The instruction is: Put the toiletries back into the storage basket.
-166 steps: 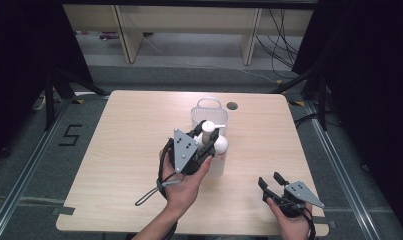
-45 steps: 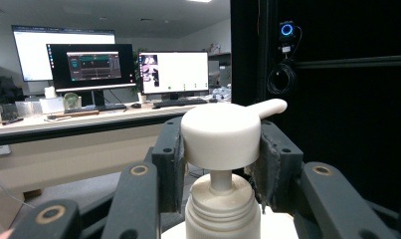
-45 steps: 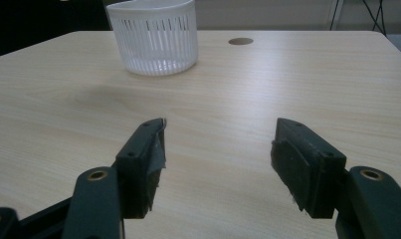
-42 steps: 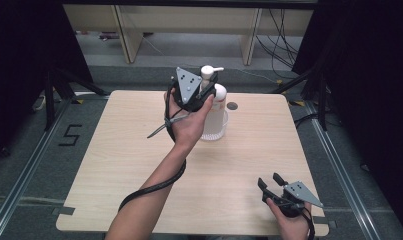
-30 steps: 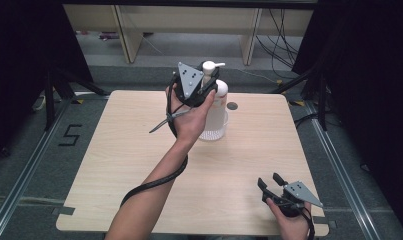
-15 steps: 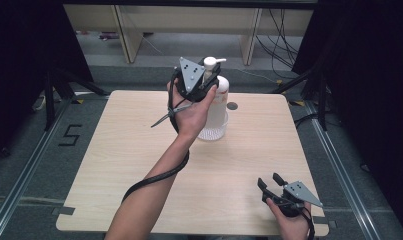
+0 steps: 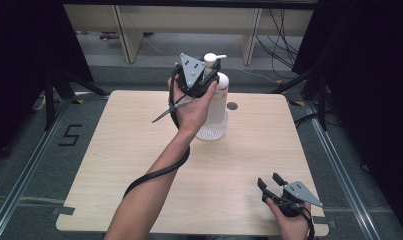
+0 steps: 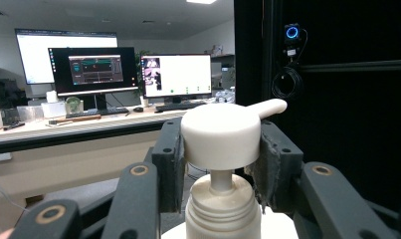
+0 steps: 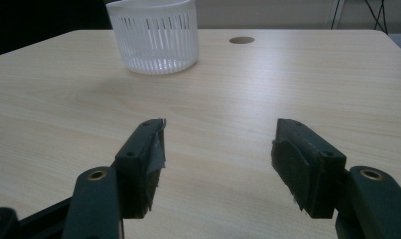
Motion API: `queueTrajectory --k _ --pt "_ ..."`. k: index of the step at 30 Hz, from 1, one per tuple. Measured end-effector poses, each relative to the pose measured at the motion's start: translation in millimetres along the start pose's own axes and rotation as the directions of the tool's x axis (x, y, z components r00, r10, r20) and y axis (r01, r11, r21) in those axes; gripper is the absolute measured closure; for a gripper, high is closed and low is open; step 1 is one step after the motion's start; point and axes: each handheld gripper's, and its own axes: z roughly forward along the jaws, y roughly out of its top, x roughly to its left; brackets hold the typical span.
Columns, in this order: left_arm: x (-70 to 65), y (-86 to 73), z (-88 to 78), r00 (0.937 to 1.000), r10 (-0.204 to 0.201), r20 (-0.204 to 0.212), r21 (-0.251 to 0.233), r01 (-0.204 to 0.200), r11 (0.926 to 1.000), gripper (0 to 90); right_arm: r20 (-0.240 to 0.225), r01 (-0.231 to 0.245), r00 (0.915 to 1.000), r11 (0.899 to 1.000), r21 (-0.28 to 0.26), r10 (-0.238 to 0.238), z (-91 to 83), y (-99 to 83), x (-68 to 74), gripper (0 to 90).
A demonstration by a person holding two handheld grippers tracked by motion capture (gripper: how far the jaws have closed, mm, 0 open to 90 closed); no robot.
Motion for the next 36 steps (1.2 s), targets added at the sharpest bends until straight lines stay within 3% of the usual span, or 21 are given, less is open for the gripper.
queueTrajectory --k 16,21,36 --pt "2.7 3.2 10.5 1.0 0.007 -0.004 -0.004 -0.007 1.0 59.3 0.004 0.011 0.9999 1.0 -0.001 -0.011 0.9 -0.4 0.1 38.1" --pt "3.9 2.9 14.0 0.9999 0.011 -0.003 0.004 -0.011 0.9999 59.2 0.021 0.04 0.999 0.999 -0.008 -0.04 0.8 -0.2 -1.2 38.1" --pt "5.4 2.7 25.0 0.9998 0.018 0.001 0.013 -0.018 0.9998 59.2 0.005 0.029 0.9996 0.999 -0.017 -0.029 1.6 -0.5 -0.9 38.1"
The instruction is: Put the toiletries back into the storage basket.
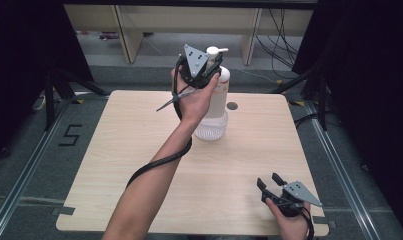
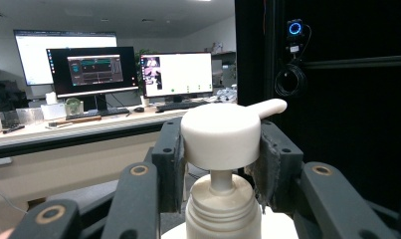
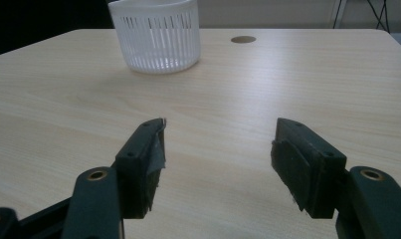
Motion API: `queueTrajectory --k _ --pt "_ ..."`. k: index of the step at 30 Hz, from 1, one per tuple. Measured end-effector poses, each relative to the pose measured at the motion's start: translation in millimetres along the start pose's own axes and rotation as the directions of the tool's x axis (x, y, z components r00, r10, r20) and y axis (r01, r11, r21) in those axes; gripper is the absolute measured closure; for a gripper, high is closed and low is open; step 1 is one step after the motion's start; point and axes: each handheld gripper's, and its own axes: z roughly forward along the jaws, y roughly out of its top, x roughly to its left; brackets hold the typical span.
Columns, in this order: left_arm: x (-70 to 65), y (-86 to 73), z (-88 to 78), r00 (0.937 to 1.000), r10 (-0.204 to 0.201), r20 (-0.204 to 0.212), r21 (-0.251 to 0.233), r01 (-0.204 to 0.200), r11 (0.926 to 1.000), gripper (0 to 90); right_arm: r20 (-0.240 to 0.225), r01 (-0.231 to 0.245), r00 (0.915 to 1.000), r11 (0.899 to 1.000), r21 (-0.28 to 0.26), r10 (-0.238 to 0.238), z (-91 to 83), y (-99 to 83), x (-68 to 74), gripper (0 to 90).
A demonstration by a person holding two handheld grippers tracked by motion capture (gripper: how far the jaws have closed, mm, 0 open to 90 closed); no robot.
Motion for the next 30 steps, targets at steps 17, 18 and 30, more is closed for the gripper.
queueTrajectory --k 17,18,30 --pt "-1.0 -5.3 13.1 1.0 0.0 0.01 0.016 0.0 0.9999 59.2 -0.011 -0.026 0.9996 0.999 0.019 0.026 -0.6 -0.2 1.8 38.2" --pt "-1.0 -5.3 13.1 1.0 0.0 0.01 0.016 0.0 0.9999 59.2 -0.014 -0.027 0.9995 0.999 0.017 0.028 -0.6 -0.2 1.6 38.1" --pt "1.8 -14.4 18.3 1.0 0.003 0.004 0.044 -0.003 0.999 59.2 -0.004 -0.005 1.0 1.0 -0.002 0.005 -0.1 -0.2 -0.2 38.1"
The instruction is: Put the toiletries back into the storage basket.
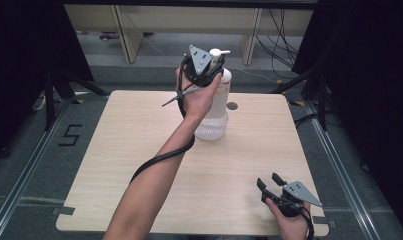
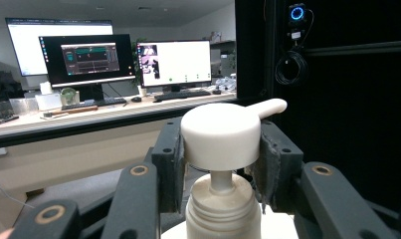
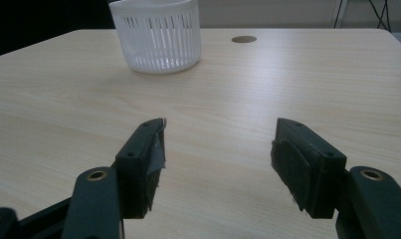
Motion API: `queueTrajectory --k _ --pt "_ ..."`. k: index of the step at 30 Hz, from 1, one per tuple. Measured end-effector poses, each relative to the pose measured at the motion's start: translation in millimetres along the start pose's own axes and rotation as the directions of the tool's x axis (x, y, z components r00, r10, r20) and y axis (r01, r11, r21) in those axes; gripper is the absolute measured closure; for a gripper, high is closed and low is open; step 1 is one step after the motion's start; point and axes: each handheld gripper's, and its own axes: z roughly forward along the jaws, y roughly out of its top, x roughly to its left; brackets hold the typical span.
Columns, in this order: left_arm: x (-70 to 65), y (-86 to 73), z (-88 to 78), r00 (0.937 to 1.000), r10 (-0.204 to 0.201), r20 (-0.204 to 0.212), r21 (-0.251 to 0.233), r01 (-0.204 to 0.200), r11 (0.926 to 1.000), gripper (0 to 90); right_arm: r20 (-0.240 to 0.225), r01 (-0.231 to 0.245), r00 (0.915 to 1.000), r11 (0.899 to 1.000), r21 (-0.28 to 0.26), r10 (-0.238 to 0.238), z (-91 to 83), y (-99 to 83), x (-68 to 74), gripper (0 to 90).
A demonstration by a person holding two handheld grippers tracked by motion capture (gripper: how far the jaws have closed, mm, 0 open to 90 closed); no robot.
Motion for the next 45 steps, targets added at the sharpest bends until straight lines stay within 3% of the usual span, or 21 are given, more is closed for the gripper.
queueTrajectory --k 14,16,18,20,21,34,35,36,37,45 --pt "3.9 -11.3 6.9 1.0 0.0 -0.004 0.021 0.0 0.9998 59.1 0.013 0.014 0.9998 1.0 0.007 -0.014 -0.6 0.1 -0.5 38.1" --pt "4.1 -13.4 7.7 1.0 0.001 -0.002 0.024 -0.001 0.9997 59.1 -0.013 -0.03 0.9995 0.999 0.021 0.03 -0.4 -0.3 1.7 38.1" --pt "4.3 -14.9 8.3 1.0 0.004 -0.002 0.03 -0.004 0.9995 59.1 -0.015 -0.027 0.9995 0.999 0.017 0.028 0.0 -0.3 1.6 38.1" --pt "4.4 -18.0 9.0 1.0 0.003 -0.004 0.037 -0.003 0.9993 59.1 0.015 0.016 0.9997 1.0 0.01 -0.016 -0.8 0.2 -0.4 38.1" --pt "4.4 -18.0 9.0 1.0 0.003 -0.004 0.037 -0.003 0.9993 59.1 0.002 -0.001 1.0 1.0 0.011 0.001 -0.6 0.0 0.0 38.1" --pt "5.2 -28.0 10.0 1.0 -0.001 -0.003 0.058 0.001 0.9983 59.1 -0.003 0.006 1.0 1.0 0.009 -0.006 -0.6 0.0 0.0 38.0" --pt "4.9 -30.1 9.3 1.0 0.0 -0.01 0.064 0.001 0.998 59.1 -0.005 -0.031 0.9995 0.999 0.016 0.031 -1.0 -0.5 2.4 38.0" --pt "5.0 -31.2 9.8 1.0 0.001 -0.004 0.067 0.0 0.9978 59.1 -0.007 -0.037 0.9993 0.999 0.025 0.037 -1.3 -0.5 2.7 38.0" --pt "4.8 -32.1 10.1 1.0 -0.003 -0.003 0.067 0.003 0.9978 59.1 -0.003 0.003 1.0 1.0 0.014 -0.003 -0.7 -0.2 0.1 38.0" --pt "5.1 -38.4 10.2 1.0 -0.003 -0.009 0.082 0.003 0.9966 59.1 0.005 0.004 1.0 1.0 0.02 -0.004 -0.6 -0.1 0.6 37.9"
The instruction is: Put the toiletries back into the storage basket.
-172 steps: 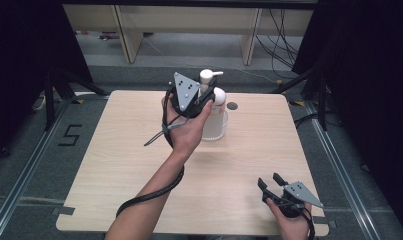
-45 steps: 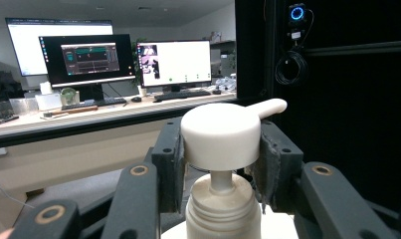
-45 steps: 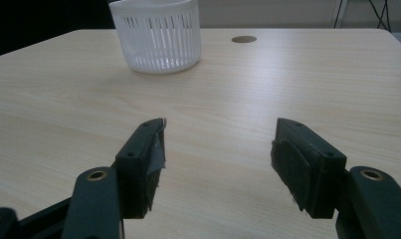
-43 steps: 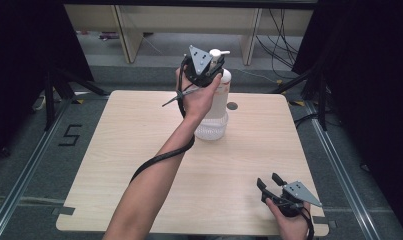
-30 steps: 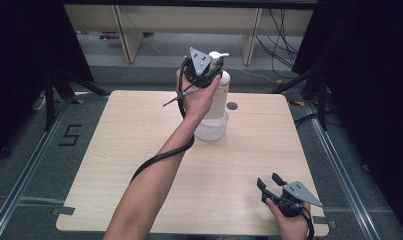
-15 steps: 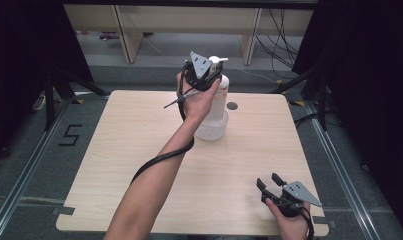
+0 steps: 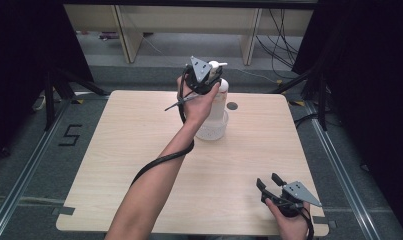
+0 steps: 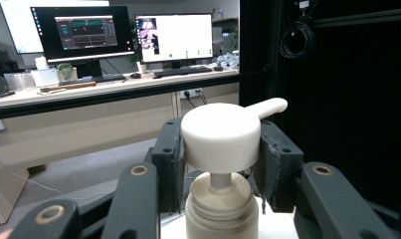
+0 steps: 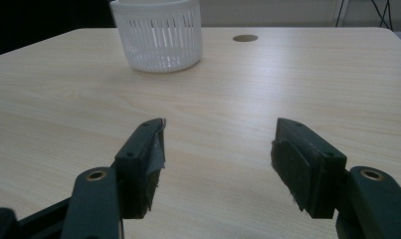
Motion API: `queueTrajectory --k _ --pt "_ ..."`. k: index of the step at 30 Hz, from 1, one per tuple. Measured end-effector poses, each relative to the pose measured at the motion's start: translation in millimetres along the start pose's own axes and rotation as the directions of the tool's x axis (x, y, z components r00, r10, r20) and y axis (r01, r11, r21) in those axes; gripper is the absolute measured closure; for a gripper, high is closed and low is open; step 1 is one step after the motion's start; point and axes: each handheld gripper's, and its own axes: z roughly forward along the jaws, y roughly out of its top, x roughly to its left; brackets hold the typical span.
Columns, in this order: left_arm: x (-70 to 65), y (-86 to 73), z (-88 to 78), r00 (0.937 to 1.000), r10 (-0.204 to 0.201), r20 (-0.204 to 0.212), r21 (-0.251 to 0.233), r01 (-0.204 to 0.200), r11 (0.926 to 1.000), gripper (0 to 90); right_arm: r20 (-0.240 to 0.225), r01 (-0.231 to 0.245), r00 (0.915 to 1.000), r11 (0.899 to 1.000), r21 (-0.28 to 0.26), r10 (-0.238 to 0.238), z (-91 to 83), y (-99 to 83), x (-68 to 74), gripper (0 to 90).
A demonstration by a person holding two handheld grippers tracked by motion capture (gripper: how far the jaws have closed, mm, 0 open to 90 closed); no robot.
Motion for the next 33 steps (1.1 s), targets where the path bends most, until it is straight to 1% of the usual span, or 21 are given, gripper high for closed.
queueTrajectory --k 2,3,4,5,6,9,10,13,14,16,17,19,21,22,25,26,27,28,31,32,33 --pt "0.4 -2.1 0.9 1.0 -0.002 0.006 0.0 0.002 1.0 59.1 -0.005 -0.004 1.0 1.0 -0.01 0.004 0.7 -0.4 0.3 38.0" --pt "0.6 -2.7 0.8 1.0 0.001 0.005 0.003 -0.001 1.0 59.1 -0.006 0.001 1.0 1.0 0.001 -0.001 -0.1 -0.1 0.1 37.9" --pt "0.6 -2.7 0.8 1.0 0.001 0.005 0.003 -0.001 1.0 59.1 -0.007 -0.005 1.0 1.0 -0.002 0.005 0.1 -0.1 0.4 37.9" --pt "0.6 -3.4 0.8 1.0 0.001 0.006 0.005 -0.001 1.0 59.1 -0.007 -0.005 1.0 1.0 -0.002 0.005 0.1 -0.1 0.4 37.9" --pt "0.5 -4.8 0.2 1.0 0.004 -0.003 0.011 -0.004 0.9999 59.1 0.0 -0.001 1.0 1.0 0.006 0.001 -0.3 0.1 0.4 37.9" --pt "0.4 -6.7 0.5 1.0 0.004 -0.004 0.014 -0.004 0.9999 59.1 -0.002 -0.003 1.0 1.0 0.0 0.003 0.1 -0.1 0.5 37.9" --pt "0.4 -7.8 1.2 1.0 0.002 0.006 0.014 -0.002 0.9999 59.1 -0.001 -0.002 1.0 1.0 0.004 0.002 -0.1 0.0 0.6 37.9" --pt "0.2 -10.9 0.7 1.0 0.003 -0.003 0.024 -0.003 0.9997 59.1 -0.003 -0.001 1.0 1.0 0.001 0.001 0.1 -0.1 0.7 38.0" --pt "0.1 -14.0 1.9 1.0 0.001 0.005 0.026 -0.001 0.9997 59.1 -0.009 -0.015 0.9999 1.0 0.008 0.015 0.0 -0.2 1.6 37.9" --pt "0.2 -15.1 1.3 1.0 0.001 -0.003 0.034 -0.001 0.9994 59.1 -0.008 -0.014 0.9999 1.0 0.008 0.014 0.0 -0.2 1.6 37.9" --pt "0.2 -17.0 1.9 1.0 0.002 -0.003 0.036 -0.001 0.9994 59.1 -0.003 0.001 1.0 1.0 0.0 -0.001 0.3 -0.1 0.5 37.9" --pt "0.0 -18.2 2.7 1.0 -0.004 0.005 0.035 0.003 0.9994 59.1 -0.004 -0.002 1.0 1.0 0.001 0.002 0.2 -0.1 0.6 37.9" --pt "0.1 -19.6 2.4 1.0 -0.001 -0.002 0.043 0.001 0.9991 59.1 -0.004 -0.001 1.0 1.0 0.002 0.001 0.1 -0.2 0.6 37.9" --pt "0.2 -21.0 3.3 1.0 -0.002 0.006 0.044 0.002 0.999 59.1 -0.011 -0.014 0.9998 1.0 0.009 0.014 -0.1 -0.2 1.5 37.9" --pt "0.3 -22.8 3.1 1.0 0.0 -0.001 0.051 0.0 0.9987 59.1 -0.008 -0.013 0.9999 1.0 0.009 0.013 -0.1 -0.2 1.6 37.9" --pt "0.4 -24.6 3.9 1.0 -0.002 0.007 0.051 0.002 0.9987 59.1 -0.009 -0.015 0.9998 1.0 0.009 0.015 -0.2 -0.2 1.6 37.9" --pt "0.6 -25.9 4.2 1.0 0.0 0.009 0.052 0.0 0.9986 59.1 -0.008 -0.011 0.9999 1.0 0.007 0.011 -0.1 -0.2 1.3 37.9" --pt "0.5 -26.8 3.8 1.0 -0.002 0.002 0.057 0.002 0.9984 59.1 -0.004 0.0 1.0 1.0 0.001 0.0 0.0 -0.2 0.6 37.9" --pt "0.7 -29.0 4.8 0.9999 -0.002 0.01 0.062 0.002 0.9981 59.1 -0.004 -0.002 1.0 1.0 0.001 0.002 0.0 -0.2 0.7 37.9" --pt "0.1 -31.6 4.7 0.9999 -0.014 0.006 0.074 0.013 0.9972 59.1 -0.004 0.005 1.0 1.0 -0.003 -0.005 0.5 -0.3 0.5 37.9" --pt "0.4 -32.8 4.8 1.0 -0.006 0.0 0.072 0.006 0.9974 59.1 -0.003 0.006 1.0 1.0 -0.003 -0.006 0.5 -0.3 0.5 37.9"
